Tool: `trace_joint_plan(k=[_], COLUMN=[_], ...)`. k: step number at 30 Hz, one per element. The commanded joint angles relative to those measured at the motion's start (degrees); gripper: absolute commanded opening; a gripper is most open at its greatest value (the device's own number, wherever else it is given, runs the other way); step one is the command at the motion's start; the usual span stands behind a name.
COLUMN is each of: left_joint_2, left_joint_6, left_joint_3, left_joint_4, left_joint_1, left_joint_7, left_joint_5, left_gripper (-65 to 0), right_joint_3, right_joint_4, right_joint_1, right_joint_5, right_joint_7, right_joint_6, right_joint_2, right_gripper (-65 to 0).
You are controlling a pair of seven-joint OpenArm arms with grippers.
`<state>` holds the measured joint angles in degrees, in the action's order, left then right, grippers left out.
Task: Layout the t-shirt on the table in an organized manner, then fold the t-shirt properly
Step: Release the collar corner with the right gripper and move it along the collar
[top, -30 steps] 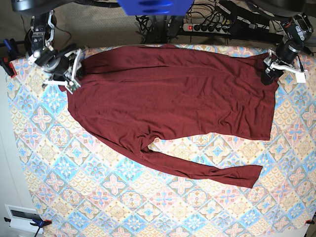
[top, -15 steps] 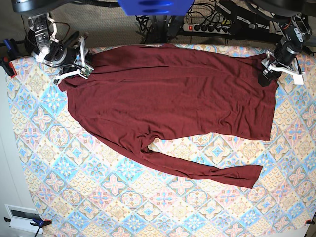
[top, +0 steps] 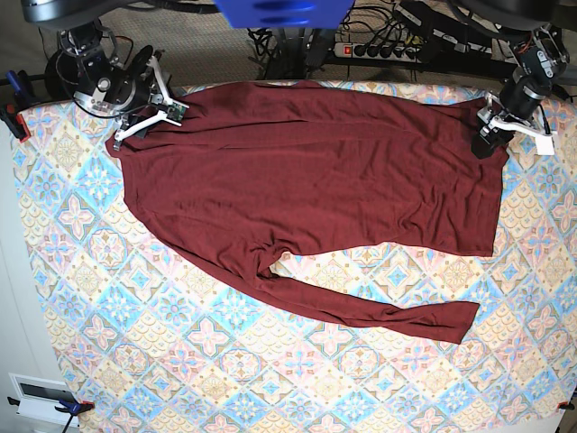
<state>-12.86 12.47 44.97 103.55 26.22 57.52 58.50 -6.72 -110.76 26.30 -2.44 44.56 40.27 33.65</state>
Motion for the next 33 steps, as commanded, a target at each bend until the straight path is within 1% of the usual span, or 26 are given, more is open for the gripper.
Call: trace_joint_plan(k=[1,5,7,10,15,21,24,33], left_joint_2=[-0.9,-0.9,-0.9,-0.9,-0.9,-0.9,-0.9,-0.9], left_joint_6=[0.4,0.4,0.4,0.4,0.4,0.4,0.4,0.4], left_joint_3=[0.3,0.3,0.3,0.3,0.3,0.3,0.3,0.3], left_joint_4=[0.8,0.8,0.8,0.8,0.8,0.8,0.8,0.8], left_joint_1=[0.1,0.1,0.1,0.1,0.1,0.1,0.1,0.3], left_joint_7=[-0.7,-0.7,-0.7,-0.7,-0.7,-0.7,-0.7,-0.7], left_joint_5=[0.8,0.8,0.8,0.8,0.8,0.8,0.6,0.5], left_gripper=[-37.5,-37.5,-37.5,-37.5,-37.5,-37.5,-37.5,-37.5], right_joint_3=[0.1,0.1,0.1,0.1,0.5,0.7,2.0,7.5], right_joint_4=[-0.8,0.4,2.4,5.1,5.3,2.0,-1.1,-3.7], right_joint_1=[-0.2,-0.2,-0.2,-0.2,-0.2,0.1,0.6,7.8], right_joint_5=[0.2,0.1,0.1,0.1,0.1,0.1,0.1,0.2], right_joint_7=[-0.6,-0.6,-0.6,-0.6,-0.6,-0.6,-0.6,-0.7], right_joint_6=[-0.3,-0.3,-0.3,-0.3,-0.3,-0.3,-0.3,-0.3], right_joint_2=[0.8,0.8,0.8,0.8,0.8,0.8,0.8,0.8], right_gripper=[-37.3,-37.5,-39.6,-47.4,-64.4,-65.0,-65.0,-65.0])
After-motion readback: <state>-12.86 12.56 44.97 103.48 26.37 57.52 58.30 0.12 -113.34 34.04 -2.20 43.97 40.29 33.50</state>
